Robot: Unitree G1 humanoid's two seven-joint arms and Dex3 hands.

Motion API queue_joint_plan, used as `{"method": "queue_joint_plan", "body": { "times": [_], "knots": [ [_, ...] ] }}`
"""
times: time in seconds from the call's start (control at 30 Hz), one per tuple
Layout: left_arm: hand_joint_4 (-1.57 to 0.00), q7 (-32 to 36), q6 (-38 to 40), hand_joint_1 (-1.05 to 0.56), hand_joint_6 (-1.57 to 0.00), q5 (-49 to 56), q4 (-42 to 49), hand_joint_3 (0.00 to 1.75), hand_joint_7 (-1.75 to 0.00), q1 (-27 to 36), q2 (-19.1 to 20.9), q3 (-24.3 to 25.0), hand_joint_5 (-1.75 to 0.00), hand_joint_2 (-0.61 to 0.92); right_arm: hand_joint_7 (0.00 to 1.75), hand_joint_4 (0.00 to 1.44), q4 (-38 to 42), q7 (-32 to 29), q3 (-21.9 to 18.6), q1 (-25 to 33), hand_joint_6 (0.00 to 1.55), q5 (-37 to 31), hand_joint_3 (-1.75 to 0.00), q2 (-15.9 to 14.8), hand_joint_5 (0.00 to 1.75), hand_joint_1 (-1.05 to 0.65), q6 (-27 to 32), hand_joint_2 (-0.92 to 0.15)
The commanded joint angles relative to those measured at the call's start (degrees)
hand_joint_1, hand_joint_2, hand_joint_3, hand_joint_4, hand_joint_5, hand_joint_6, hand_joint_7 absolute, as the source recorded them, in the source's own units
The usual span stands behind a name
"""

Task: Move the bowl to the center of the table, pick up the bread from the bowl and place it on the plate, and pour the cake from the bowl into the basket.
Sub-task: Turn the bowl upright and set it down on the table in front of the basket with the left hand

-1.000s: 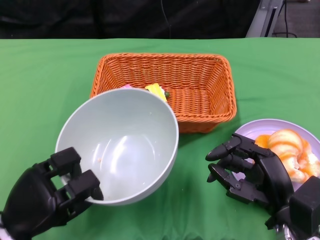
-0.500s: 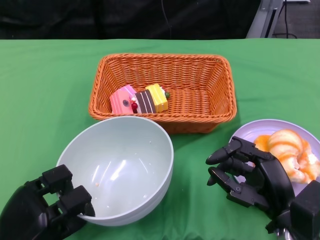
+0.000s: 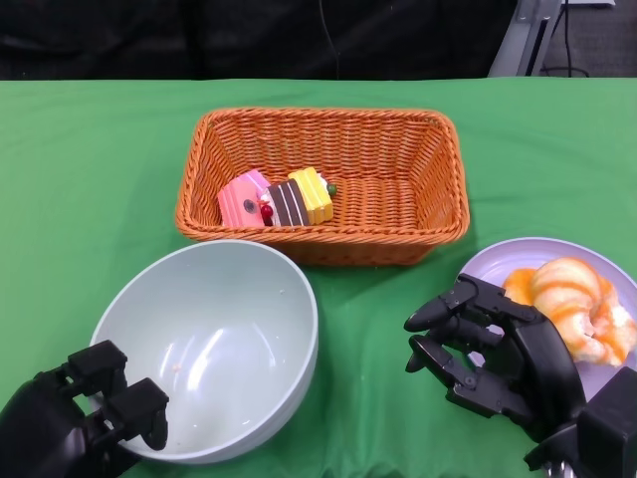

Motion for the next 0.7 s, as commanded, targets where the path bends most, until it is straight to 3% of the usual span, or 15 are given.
{"method": "queue_joint_plan", "body": {
  "times": [0.03, 0.33, 0.7],
  "knots": [
    [-0.71, -0.5, 0.8, 0.15, -0.6, -0.2, 2.7, 0.66, -1.75, -1.3, -0.2, -0.9, -1.75, 0.5, 1.05, 0.71, -1.6, -0.5, 0.1, 0.9, 0.73, 0.4, -0.45, -0.1, 1.38, -0.13, 0.2, -0.79],
    [-0.7, -1.5, 0.3, 0.05, -0.57, -0.7, 7.8, 0.68, -1.75, -4.4, -1.6, -2.9, -1.75, 0.6, 1.07, 0.72, -2.0, -1.7, 0.6, 0.7, 0.74, -0.6, -0.48, 0.0, 1.38, -0.14, -0.3, -0.78],
    [-0.7, -0.1, 0.9, 0.06, -0.6, -1.1, 7.9, 0.73, -1.75, -5.5, -3.6, -4.3, -1.75, 0.54, 1.09, 0.72, -0.9, -2.4, 0.5, 0.4, 0.73, -0.3, -0.52, 0.0, 1.4, -0.14, -0.3, -0.75]
  ]
}}
